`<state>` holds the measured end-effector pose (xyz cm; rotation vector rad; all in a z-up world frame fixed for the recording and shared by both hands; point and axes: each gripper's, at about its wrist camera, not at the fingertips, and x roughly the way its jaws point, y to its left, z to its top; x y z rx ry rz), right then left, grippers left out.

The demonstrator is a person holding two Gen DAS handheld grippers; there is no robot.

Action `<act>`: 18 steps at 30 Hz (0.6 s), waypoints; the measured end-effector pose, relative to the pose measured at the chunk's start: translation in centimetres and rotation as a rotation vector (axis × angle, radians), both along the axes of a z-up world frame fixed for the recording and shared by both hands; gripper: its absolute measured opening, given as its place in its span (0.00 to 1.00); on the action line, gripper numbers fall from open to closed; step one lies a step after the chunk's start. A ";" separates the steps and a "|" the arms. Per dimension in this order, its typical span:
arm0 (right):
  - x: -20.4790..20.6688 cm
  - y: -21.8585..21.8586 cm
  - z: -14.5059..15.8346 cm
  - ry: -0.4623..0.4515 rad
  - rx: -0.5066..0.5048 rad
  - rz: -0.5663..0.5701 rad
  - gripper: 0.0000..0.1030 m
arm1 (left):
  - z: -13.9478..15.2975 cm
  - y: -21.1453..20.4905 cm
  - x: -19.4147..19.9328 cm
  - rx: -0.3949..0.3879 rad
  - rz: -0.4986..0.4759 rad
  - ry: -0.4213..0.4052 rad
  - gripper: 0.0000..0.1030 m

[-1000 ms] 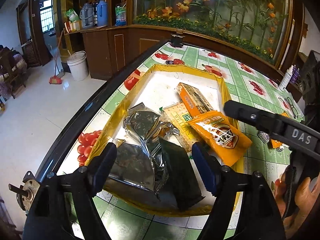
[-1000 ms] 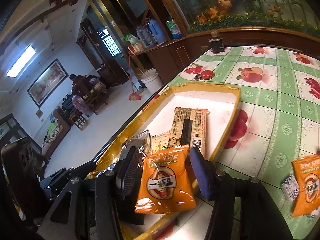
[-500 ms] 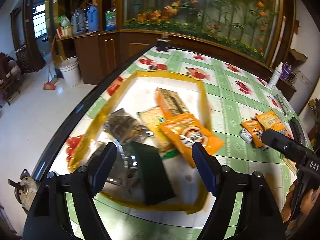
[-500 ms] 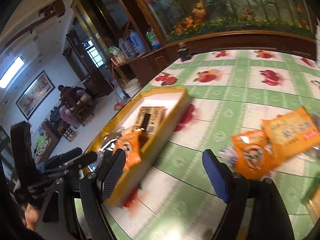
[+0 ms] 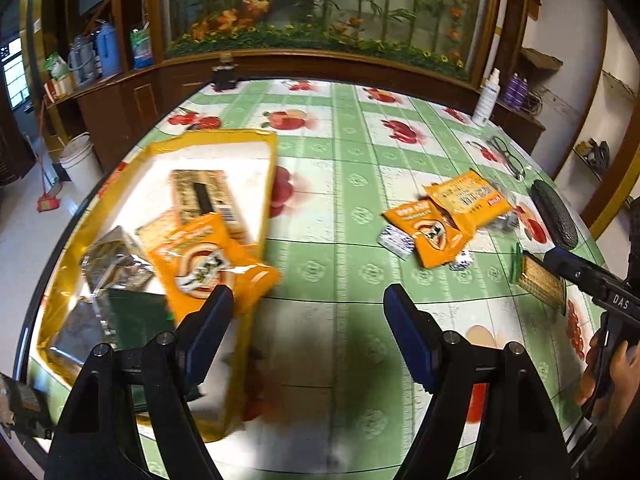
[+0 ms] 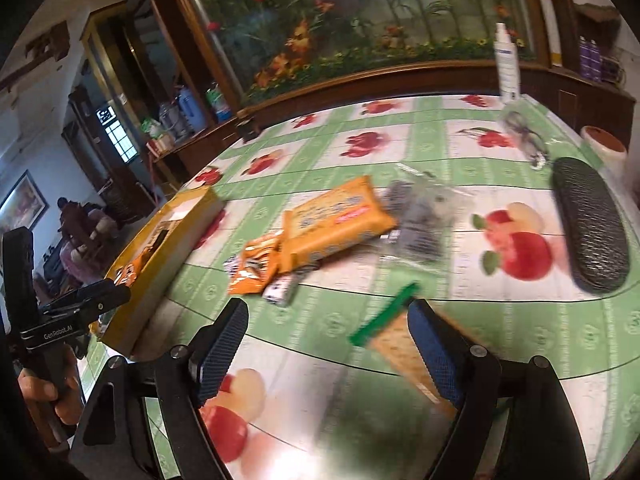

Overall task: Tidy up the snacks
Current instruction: 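Grasp the green-strip cracker pack with the right gripper while the left grasps the yellow stick packet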

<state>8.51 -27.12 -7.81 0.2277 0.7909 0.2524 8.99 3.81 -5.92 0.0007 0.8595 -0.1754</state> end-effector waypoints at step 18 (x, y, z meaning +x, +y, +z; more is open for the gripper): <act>1.0 -3.3 -2.4 0.075 -0.130 0.088 0.83 | -0.4 -14.2 7.0 0.144 -0.468 0.000 0.75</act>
